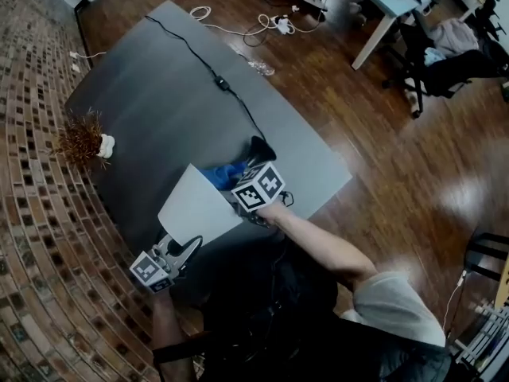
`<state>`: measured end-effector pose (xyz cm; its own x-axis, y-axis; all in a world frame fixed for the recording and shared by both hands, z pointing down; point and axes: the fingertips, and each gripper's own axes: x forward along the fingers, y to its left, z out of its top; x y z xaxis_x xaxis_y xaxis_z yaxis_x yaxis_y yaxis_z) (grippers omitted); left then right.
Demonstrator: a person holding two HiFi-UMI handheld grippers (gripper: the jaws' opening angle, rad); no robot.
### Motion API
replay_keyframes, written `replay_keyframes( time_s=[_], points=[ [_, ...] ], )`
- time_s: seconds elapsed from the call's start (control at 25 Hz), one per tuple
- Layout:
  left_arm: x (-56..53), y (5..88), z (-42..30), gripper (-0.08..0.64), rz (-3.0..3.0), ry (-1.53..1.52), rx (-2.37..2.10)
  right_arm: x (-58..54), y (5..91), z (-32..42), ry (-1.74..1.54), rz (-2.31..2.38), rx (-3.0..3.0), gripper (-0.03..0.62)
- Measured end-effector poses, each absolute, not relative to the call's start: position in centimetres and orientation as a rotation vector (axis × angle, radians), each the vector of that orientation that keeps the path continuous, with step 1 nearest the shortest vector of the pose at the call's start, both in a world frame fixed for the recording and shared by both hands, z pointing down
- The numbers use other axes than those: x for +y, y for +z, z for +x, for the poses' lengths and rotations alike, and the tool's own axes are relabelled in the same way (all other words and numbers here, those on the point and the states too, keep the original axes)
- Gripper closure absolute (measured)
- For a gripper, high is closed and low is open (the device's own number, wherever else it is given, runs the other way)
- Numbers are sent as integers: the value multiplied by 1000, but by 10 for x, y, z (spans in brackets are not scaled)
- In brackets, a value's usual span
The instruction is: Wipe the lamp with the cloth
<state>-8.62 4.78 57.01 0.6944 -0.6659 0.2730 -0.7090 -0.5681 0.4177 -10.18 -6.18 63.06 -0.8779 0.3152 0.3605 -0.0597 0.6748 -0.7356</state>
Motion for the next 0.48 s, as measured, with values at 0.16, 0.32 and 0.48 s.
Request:
replay_keyframes(
  time_s=[0.16,0.32,0.48],
  points=[
    [48,570,-74,541,2447,173,-1040,-85,647,-74,735,-72,-2404,537],
    [57,577,-59,547,2503,292,-1007,-126,653,-52,539,73,-2335,535],
    [65,582,-49,549,2505,336,-1009,-168,667,-28,387,178,-2247,535]
  ],
)
